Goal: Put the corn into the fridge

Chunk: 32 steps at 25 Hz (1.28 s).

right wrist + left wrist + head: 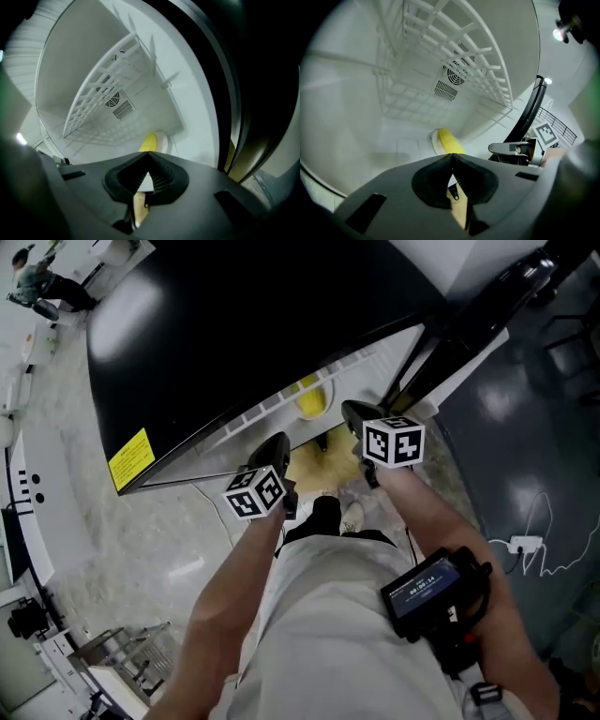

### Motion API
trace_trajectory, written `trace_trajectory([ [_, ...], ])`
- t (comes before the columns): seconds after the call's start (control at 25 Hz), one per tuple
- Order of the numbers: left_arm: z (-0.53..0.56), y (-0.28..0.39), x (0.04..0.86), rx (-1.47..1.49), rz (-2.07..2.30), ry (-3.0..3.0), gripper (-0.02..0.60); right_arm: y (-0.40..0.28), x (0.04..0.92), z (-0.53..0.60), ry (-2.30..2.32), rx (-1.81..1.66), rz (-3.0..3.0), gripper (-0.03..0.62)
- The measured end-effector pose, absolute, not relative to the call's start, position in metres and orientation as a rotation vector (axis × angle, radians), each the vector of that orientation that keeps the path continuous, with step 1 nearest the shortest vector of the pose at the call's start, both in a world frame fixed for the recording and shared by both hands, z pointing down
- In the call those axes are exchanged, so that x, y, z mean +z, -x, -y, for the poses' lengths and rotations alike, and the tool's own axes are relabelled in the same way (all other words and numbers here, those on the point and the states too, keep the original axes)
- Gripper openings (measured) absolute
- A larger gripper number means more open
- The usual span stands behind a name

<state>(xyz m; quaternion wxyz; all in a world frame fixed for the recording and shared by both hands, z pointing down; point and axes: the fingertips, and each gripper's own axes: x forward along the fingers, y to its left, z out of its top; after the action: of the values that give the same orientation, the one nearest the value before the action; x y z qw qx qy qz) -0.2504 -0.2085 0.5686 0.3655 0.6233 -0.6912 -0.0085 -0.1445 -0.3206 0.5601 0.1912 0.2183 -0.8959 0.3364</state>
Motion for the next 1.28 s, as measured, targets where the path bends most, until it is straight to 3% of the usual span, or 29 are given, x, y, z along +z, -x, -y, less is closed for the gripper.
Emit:
trace_trajectory([
  [1.28,0.151,0.168,0.487,-0.042,1.761,-1.894,0.008,0.066,0.455,0.244,-0.256,0.778,2.894,0.008],
])
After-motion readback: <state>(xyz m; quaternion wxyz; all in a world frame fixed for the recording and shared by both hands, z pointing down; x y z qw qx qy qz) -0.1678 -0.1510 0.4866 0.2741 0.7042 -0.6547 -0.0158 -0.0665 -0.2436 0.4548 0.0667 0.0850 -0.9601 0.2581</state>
